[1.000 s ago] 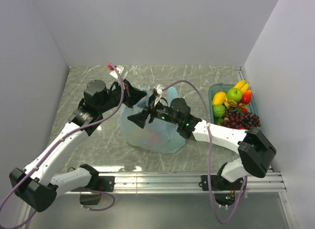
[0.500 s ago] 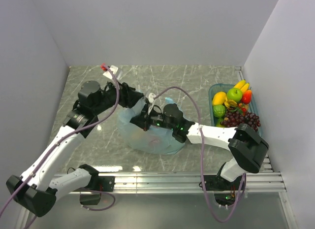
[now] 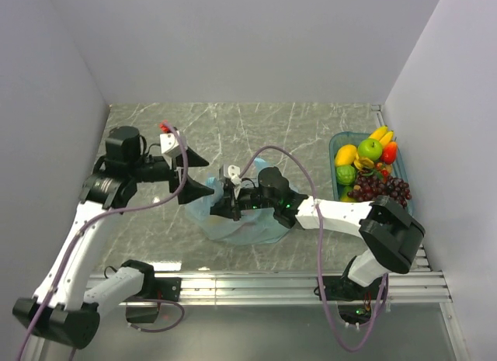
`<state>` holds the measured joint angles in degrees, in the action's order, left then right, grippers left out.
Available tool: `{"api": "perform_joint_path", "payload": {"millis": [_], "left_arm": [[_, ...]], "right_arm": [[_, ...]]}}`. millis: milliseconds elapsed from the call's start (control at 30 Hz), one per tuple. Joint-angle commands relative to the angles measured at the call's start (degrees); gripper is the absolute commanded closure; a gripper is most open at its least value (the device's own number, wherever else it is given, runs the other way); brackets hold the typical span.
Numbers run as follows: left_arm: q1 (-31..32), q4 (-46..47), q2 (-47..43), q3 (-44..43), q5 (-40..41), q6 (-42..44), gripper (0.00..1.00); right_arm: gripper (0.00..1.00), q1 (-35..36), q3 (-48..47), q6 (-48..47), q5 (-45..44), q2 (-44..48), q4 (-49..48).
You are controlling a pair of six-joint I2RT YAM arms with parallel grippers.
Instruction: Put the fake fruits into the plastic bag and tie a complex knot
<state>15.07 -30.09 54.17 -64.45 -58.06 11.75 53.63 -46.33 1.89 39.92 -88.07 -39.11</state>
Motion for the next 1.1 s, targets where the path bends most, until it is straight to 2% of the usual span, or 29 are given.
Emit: {"api": "perform_joint_path", "payload": {"millis": [0,100,167,200,233,300,333,400,433,467,500,533,633,767,800,833,867,1067], "left_arm": [[-1.79,-6.91,3.39,-0.77,-12.15,8.55,0.07],[-1.8,-5.52,4.89,0.8,-16.02,11.72,0.09],[-1.8,-1.75,5.42,2.39,-16.91,7.97,0.19],[-1.8,3.23,5.5,3.18,-17.17,6.29,0.25],[-1.8,5.11,5.77,4.49,-17.61,4.79,0.38],[-1.8,8.27,6.21,5.73,-18.14,2.67,0.53],[-1.8,8.81,6.47,6.08,-18.14,2.14,0.71],[-1.8,8.29,7.0,6.17,-17.0,2.31,0.89],[-1.8,7.42,7.35,6.17,-15.78,2.66,0.99],[-1.8,8.72,7.18,6.52,-14.29,-0.81,0.99],[-1.8,11.6,6.83,8.27,-9.22,-4.33,0.99],[-1.89,16.07,5.87,9.24,-6.56,-7.32,0.99],[-1.97,23.55,3.14,13.28,2.41,-15.78,0.99],[-1.97,31.2,0.67,17.16,9.8,-25.07,0.99],[-1.97,31.75,0.85,17.16,10.77,-26.24,0.99],[-1.97,31.76,1.02,16.72,14.0,-26.77,0.99],[-1.97,32.1,1.11,16.29,15.51,-28.78,0.99],[-2.06,30.17,3.13,11.63,31.74,-29.24,1.0]], "right_arm": [[1.0,-0.36,-1.04,-2.95,4.63,-0.43,-0.35],[1.0,-0.98,-1.84,-2.77,5.95,-1.31,0.18],[1.0,-1.07,-2.28,-2.94,6.48,-2.01,0.61],[1.0,-1.15,-2.54,-2.95,6.57,-2.28,0.79],[1.0,-1.33,-2.72,-2.68,6.57,-2.89,0.79],[1.0,-1.77,-3.42,-1.98,6.4,-3.68,0.79],[1.0,-2.47,-3.51,0.2,6.4,-4.38,0.71],[0.98,-3.09,-3.95,0.57,5.7,-4.83,0.97],[0.86,-3.18,-4.03,0.83,4.82,-4.83,1.4],[0.78,-3.44,-4.3,1.09,3.94,-4.74,2.63],[0.68,-3.53,-4.13,1.45,2.72,-4.48,3.25],[0.52,-3.44,-3.86,2.67,-0.6,-3.69,3.34],[0.39,-3.26,-2.37,3.73,-8.59,-0.89,3.6],[0.42,-1.95,-4.73,2.95,-12.94,-0.61,5.28],[0.48,-1.6,-5.17,2.94,-13.29,-1.22,5.97],[0.58,-1.51,-5.53,3.2,-13.38,-2.53,6.85],[0.62,-1.59,-5.27,3.12,-12.33,-3.15,7.29],[0.74,-1.33,0.35,1.01,-11.44,-4.12,5.98]]}}
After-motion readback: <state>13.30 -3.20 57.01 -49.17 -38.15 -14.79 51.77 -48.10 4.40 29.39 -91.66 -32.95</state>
